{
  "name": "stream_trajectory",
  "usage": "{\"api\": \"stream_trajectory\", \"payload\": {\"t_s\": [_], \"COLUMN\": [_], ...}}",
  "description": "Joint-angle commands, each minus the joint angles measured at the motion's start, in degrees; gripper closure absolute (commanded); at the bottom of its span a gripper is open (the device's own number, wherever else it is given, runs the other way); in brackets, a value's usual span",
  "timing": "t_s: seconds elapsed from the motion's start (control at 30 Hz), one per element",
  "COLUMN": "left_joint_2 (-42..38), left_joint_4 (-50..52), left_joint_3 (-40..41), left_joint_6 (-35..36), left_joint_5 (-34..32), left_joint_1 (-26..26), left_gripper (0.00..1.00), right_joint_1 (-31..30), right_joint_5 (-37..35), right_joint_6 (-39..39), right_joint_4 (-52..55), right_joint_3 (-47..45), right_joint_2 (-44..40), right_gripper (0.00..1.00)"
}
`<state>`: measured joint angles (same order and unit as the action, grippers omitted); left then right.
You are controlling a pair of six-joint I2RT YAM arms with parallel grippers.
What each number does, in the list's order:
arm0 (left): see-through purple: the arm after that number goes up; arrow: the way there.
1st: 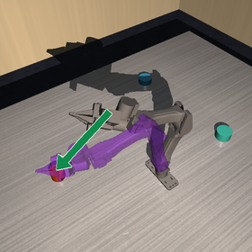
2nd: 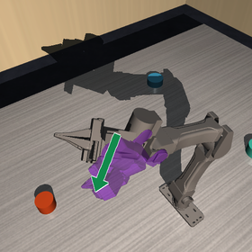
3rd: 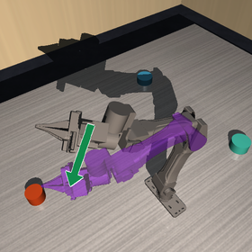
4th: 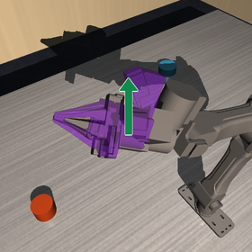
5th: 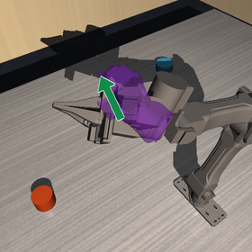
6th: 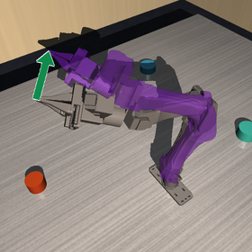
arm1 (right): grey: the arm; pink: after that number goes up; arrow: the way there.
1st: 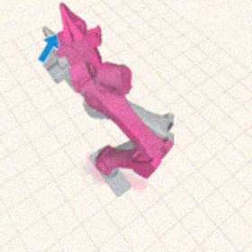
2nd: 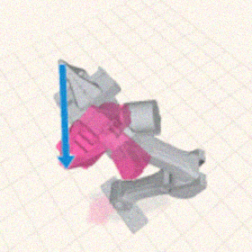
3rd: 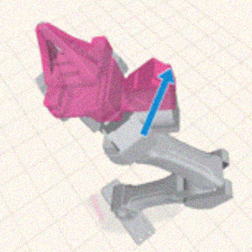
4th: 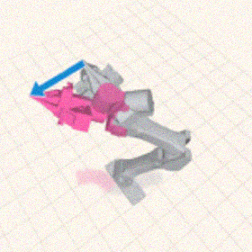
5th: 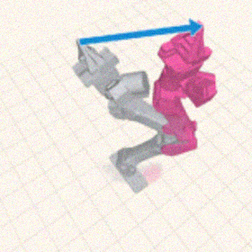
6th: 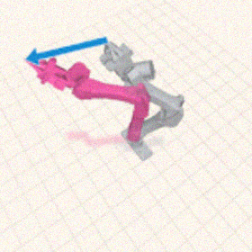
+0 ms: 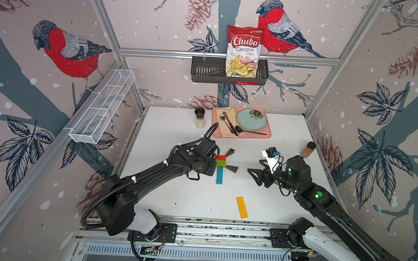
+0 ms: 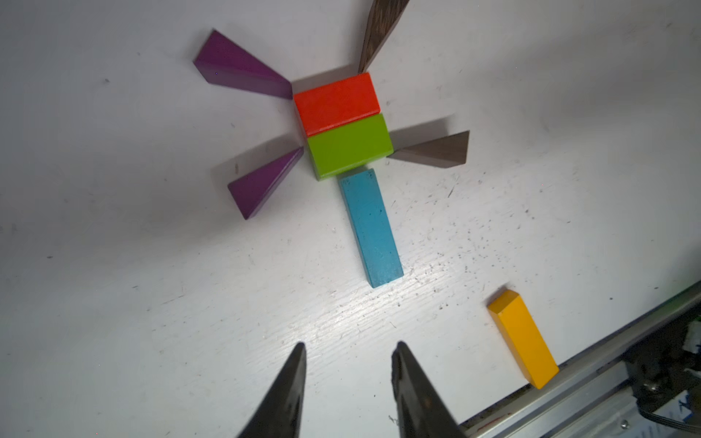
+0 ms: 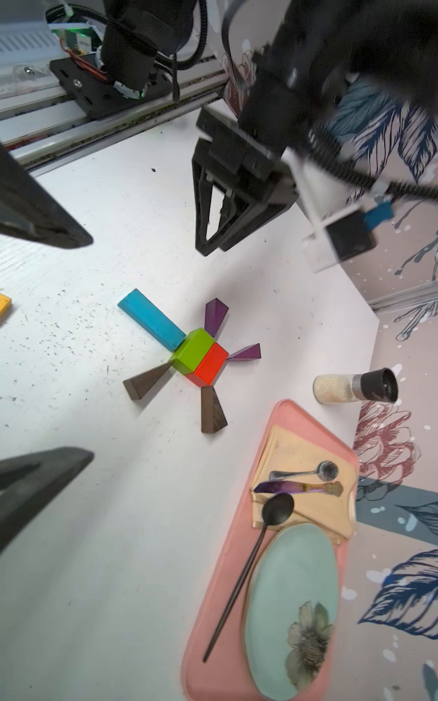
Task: Assemble a small pinwheel with building blocks
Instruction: Pick up the building block from the center of the board.
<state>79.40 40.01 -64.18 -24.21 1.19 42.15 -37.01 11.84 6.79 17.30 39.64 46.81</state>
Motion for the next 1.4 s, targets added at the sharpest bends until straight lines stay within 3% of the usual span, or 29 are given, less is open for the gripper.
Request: {"api": "stream_trajectory", "payload": {"t_s": [0.0,0.07,0.2,0.23,0.27,0.3,0.47,0.67,0.87,0.97,1.13,1.37], "left_joint_2": [-4.21,-7.29,-10.22,-10.32,-10.36,-10.32,-11.36,-9.01,-3.44,-1.85,-1.88,-2.71], "left_joint_4": [4.0,3.16,-0.78,-0.32,0.8,2.04,7.53,15.77,20.35,24.94,28.41,28.69], "left_joint_3": [-1.48,-1.04,1.29,1.3,1.01,0.78,-1.21,-11.21,-19.19,-23.6,-21.52,-19.7], "left_joint_6": [-1.06,-0.65,0.27,0.41,0.39,0.28,-4.11,-9.18,-9.52,-4.76,1.13,3.63], "left_joint_5": [-2.01,-1.98,5.34,7.26,9.09,11.68,21.51,22.07,28.28,27.74,29.8,29.76], "left_joint_1": [-1.52,-3.4,-9.45,-10.57,-11.32,-11.93,-14.4,-19.3,-23.8,-26.79,-30.64,-30.74], "left_gripper": [0.51,0.44,0.34,0.27,0.12,0.03,0.03,0.03,0.03,0.03,0.03,0.03], "right_joint_1": [-4.71,-8.11,-9.64,-9.57,-9.54,-9.51,-6.51,-7.66,-10.58,-14.5,-22.07,-27.13], "right_joint_5": [-5.61,-11.44,-12.48,-12.29,-10.91,-9.42,-0.42,1.52,0.14,-1.92,-8.82,-10.46], "right_joint_6": [10.9,15.1,20.95,23.1,24.27,24.08,15.64,14.77,20.75,24.7,36.04,42.82], "right_joint_4": [10.27,20.73,30.31,32.59,34.74,36.6,44.48,41.02,32.0,28.23,24.88,20.16], "right_joint_3": [5.6,10.97,12.91,13.13,13.36,13.77,17.58,16.27,12.87,11.0,9.65,6.65], "right_joint_2": [7.32,13.08,15.94,15.9,15.93,16.1,20.88,24.74,26.82,28.35,31.21,34.52], "right_gripper": [0.27,0.3,0.33,0.34,0.35,0.35,0.32,0.31,0.35,0.36,0.37,0.38]}}
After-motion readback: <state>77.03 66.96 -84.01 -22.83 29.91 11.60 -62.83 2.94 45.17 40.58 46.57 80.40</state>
